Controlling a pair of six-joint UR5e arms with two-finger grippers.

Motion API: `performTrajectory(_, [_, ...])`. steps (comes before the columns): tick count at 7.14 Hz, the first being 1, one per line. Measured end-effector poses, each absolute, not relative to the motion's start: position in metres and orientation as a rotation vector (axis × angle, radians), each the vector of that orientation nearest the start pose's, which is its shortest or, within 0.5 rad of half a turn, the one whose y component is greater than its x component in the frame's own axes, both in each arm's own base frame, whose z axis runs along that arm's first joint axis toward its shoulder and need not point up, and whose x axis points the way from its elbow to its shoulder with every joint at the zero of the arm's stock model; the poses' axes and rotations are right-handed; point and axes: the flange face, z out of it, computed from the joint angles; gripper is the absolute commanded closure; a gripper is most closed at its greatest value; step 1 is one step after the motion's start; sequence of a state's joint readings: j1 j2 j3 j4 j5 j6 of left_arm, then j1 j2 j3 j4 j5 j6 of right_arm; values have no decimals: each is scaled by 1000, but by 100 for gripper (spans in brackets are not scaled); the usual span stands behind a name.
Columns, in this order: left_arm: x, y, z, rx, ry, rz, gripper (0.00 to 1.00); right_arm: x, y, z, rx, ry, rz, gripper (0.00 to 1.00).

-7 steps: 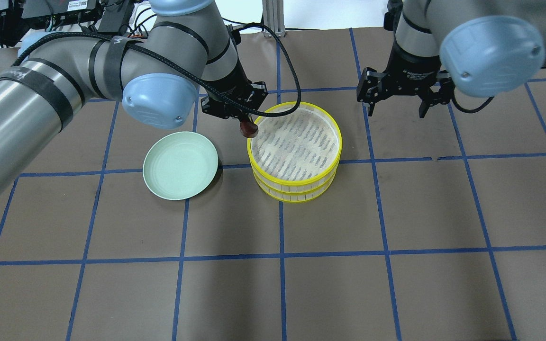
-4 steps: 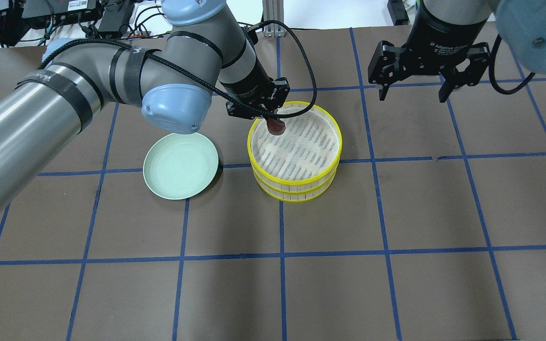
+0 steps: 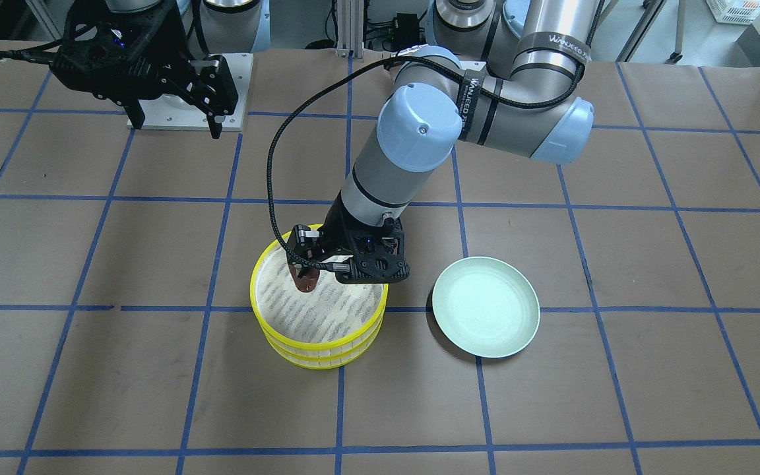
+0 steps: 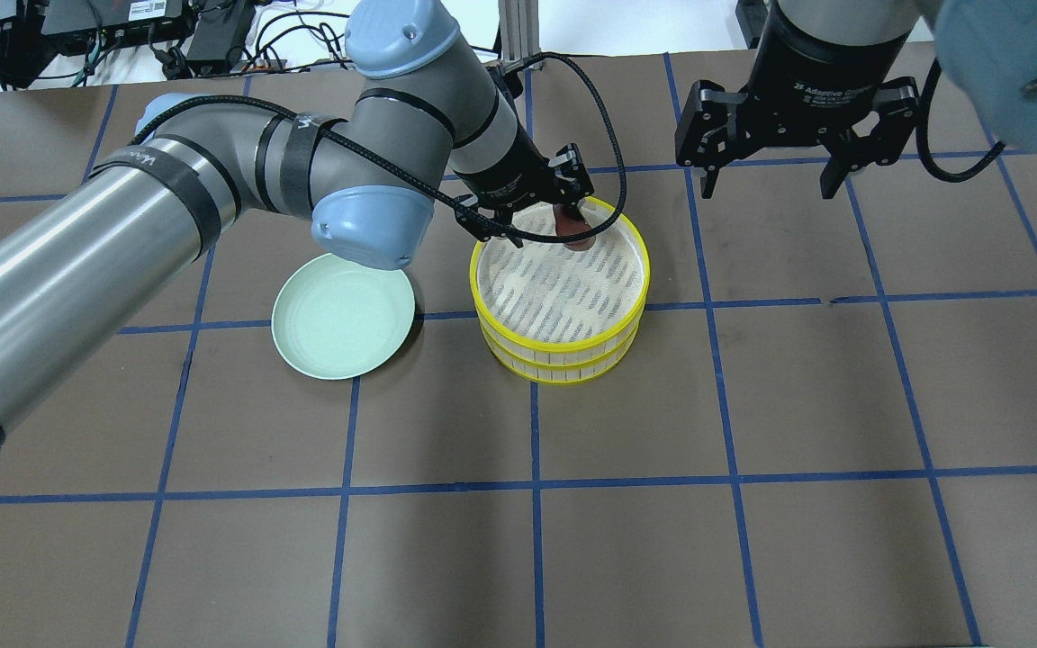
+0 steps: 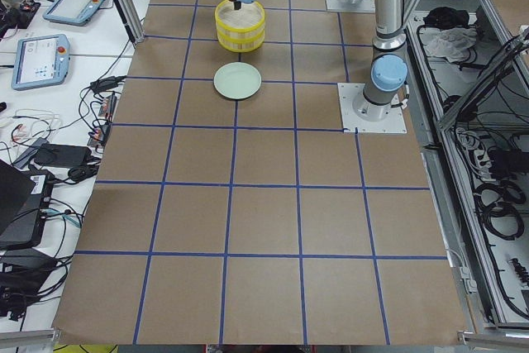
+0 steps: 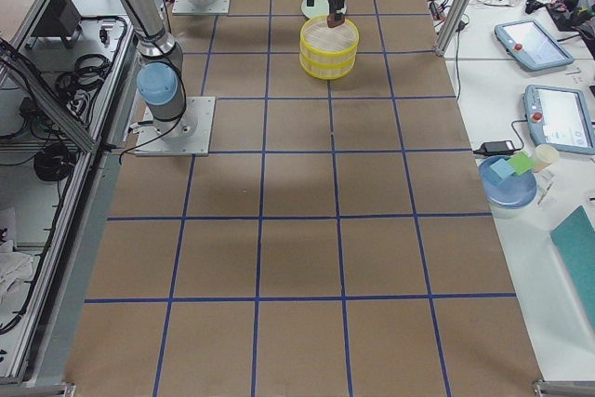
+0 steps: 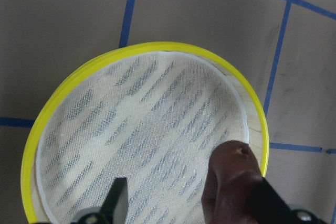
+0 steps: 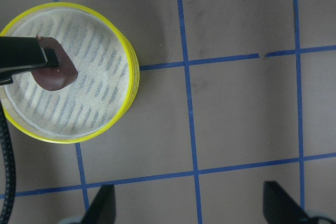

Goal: Place buns in different layers of steamer

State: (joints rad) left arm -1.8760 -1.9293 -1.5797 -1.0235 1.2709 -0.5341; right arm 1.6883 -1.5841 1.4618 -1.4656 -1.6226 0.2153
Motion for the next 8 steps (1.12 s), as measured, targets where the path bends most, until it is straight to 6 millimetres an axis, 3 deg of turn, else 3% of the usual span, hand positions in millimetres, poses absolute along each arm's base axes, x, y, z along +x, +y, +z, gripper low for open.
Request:
performTrajectory(2, [-342, -550, 349, -342, 3446, -83, 0, 184, -467, 536, 153, 3187, -35, 0])
performTrajectory(4, [-323, -550, 355, -338, 3336, -83, 0, 184, -467, 535, 152, 3187, -33, 0])
performTrajectory(6, [-271, -557, 381, -244, 3270, -110, 0, 184, -467, 535, 152, 3187, -33, 0])
performTrajectory(8, [-218, -551, 411, -131, 3170, -98, 0, 184, -467, 535, 152, 3187, -33, 0])
